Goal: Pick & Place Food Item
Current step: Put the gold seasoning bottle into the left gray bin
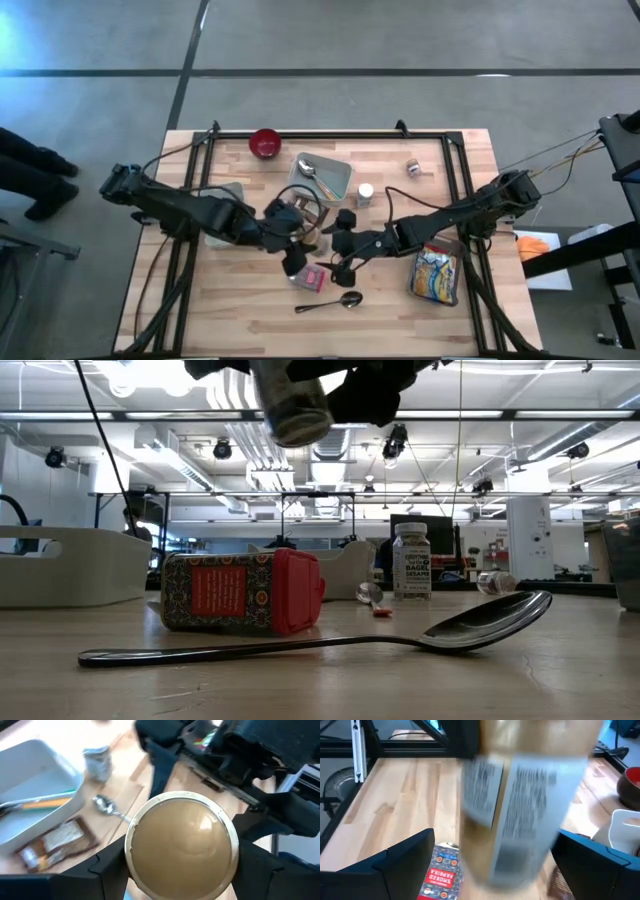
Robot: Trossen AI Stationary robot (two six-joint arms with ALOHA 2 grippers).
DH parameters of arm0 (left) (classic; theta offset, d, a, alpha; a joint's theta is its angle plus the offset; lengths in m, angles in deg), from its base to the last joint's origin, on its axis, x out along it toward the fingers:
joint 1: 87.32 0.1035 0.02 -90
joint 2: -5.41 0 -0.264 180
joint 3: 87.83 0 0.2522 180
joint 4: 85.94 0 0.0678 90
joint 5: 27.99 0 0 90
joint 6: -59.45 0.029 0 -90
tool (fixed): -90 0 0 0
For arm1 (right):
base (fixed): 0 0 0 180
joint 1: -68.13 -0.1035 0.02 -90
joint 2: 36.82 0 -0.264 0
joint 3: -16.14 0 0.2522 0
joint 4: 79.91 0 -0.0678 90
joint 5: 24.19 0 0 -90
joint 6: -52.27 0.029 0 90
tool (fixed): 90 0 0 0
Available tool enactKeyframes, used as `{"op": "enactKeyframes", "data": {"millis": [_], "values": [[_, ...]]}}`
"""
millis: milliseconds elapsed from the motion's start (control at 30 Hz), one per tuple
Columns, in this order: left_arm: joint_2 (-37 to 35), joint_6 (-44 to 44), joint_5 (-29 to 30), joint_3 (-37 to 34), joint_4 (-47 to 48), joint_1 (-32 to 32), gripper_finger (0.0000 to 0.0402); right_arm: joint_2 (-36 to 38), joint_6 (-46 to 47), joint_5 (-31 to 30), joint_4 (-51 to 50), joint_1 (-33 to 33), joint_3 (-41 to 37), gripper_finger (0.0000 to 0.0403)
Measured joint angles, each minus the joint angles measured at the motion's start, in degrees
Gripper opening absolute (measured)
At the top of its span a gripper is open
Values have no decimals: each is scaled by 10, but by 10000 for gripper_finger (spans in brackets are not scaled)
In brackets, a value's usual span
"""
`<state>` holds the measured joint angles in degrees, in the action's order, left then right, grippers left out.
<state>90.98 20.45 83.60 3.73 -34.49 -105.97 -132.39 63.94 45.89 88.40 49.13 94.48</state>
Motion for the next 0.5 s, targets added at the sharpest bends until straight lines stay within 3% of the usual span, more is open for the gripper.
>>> {"op": "enactKeyframes", "data": {"millis": [300, 500], "values": [[-6, -61, 92, 75, 201, 2, 265, 1, 19, 7, -14, -3, -1, 383], [-44, -127, 138, 77, 318, 6, 264, 2, 40, 4, -28, -14, -6, 383]]}}
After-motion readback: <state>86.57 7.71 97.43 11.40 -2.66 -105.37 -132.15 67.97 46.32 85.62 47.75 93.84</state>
